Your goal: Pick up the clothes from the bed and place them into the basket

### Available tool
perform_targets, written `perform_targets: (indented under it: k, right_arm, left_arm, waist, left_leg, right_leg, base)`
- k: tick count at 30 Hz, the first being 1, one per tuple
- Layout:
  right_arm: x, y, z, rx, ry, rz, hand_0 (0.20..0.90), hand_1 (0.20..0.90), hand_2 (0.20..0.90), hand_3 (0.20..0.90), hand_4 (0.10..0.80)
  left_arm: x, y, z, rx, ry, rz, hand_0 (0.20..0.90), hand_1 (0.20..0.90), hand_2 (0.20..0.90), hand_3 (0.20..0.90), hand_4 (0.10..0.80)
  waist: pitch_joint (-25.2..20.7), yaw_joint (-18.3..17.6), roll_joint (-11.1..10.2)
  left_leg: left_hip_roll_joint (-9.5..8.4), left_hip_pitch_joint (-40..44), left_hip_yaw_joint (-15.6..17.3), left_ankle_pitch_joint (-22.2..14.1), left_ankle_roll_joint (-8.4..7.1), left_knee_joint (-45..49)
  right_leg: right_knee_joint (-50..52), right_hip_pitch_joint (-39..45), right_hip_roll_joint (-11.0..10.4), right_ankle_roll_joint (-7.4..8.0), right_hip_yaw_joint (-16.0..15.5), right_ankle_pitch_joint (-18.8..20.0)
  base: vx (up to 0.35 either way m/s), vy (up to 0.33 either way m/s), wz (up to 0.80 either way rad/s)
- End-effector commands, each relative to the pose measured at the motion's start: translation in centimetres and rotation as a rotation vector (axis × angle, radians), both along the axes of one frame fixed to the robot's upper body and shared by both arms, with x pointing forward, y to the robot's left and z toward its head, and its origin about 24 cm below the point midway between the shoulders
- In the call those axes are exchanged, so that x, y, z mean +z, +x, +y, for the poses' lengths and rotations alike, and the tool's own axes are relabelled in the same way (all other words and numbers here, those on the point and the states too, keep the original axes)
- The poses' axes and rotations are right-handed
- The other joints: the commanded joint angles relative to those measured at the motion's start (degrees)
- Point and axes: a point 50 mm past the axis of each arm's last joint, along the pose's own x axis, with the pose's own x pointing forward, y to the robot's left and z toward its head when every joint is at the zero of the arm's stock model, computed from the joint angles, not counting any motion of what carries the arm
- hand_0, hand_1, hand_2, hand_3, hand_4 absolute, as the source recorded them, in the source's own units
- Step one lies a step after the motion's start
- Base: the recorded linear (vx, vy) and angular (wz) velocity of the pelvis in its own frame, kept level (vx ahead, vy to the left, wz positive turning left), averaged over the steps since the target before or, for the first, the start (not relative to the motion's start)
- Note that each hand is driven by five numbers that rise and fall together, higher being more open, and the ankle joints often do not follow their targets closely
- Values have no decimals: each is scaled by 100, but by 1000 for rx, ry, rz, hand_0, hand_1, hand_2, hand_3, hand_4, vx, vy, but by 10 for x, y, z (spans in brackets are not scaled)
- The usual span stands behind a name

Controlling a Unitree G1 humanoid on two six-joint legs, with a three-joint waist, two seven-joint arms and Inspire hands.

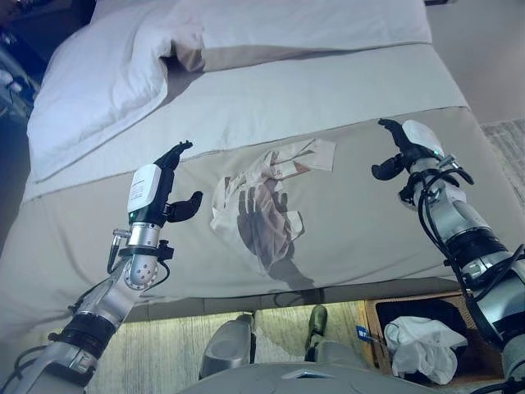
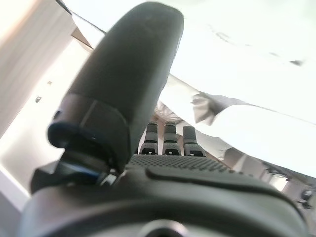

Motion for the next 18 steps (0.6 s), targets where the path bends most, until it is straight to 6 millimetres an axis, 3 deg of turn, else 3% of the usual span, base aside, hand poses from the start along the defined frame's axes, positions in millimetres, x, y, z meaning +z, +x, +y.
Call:
perform_targets:
  k: [1,7,13,18]
  right_arm:
    - [62,19,9,42,-109,-156,900,900,900,900,800]
    - [75,31,13,-7,-147,-157,900,900,900,900,800]
    - [109,43,23,-45,-145,-252,900,900,900,900,800]
    - [140,47,36,-27,-149,-347,900,900,900,900,800]
  left_arm:
    - [55,12,5,-25,-32,-283,900,900,900,900,800]
    - [66,14,1,-63,-32,-334,900,900,900,900,800]
    - [75,17,-5,-80,-26,-353,900,900,900,900,800]
    - [73,14,-9,-101,-28,-336,900,900,900,900,800]
  waist:
    - [250,198,12]
    - [797,532,103]
    - [1256,821,224]
    - [1263,1000,286]
  left_leg:
    - [-334,-232,-274,-687,93,956]
    - [-576,-810,-468,-958,153,1956]
    - [-820,-1499,-474,-1344,336,3033]
    - [-1080,-2196,-448,-1586,455,3731]
  right_leg:
    - [1690,-403,-32,-490,-277,-947]
    - [2673,-756,-225,-627,-513,-1337]
    - [3855,-1274,-440,-802,-641,-1746]
    - [4652,-1954,-562,-850,-692,-1995]
  base:
    - [-16,9,21]
    - [-40,8,31]
    - [-42,22,24]
    - [-33,61,29]
